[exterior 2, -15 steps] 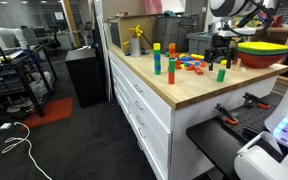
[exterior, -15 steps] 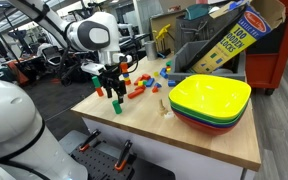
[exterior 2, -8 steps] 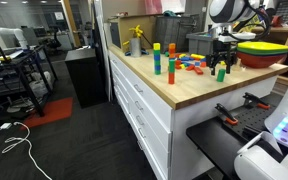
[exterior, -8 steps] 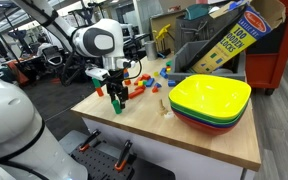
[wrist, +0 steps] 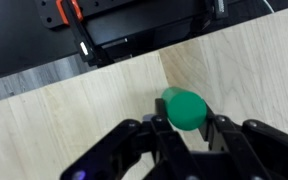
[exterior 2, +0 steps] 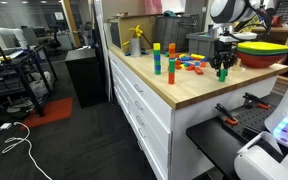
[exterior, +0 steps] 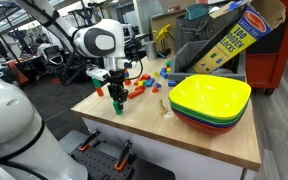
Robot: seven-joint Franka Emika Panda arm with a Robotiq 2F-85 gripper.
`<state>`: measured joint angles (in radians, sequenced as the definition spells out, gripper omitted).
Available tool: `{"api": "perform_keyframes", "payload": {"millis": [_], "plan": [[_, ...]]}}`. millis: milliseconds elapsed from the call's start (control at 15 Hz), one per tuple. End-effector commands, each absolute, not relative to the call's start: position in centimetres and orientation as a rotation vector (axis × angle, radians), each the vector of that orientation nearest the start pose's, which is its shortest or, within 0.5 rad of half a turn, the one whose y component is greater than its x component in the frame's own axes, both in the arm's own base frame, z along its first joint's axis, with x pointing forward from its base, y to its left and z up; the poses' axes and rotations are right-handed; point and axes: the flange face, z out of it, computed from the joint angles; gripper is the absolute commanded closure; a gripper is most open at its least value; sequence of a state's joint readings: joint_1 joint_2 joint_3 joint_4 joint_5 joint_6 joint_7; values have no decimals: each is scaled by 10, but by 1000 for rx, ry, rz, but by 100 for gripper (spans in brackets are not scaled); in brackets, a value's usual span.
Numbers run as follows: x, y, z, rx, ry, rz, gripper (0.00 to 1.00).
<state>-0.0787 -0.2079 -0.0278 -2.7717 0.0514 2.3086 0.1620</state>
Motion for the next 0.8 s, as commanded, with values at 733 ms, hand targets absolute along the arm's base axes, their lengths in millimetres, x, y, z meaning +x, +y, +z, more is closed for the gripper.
{"api": "perform_keyframes", "payload": {"millis": [733], "plan": [[350, -17, 321, -3040, 435, 394, 92]]}}
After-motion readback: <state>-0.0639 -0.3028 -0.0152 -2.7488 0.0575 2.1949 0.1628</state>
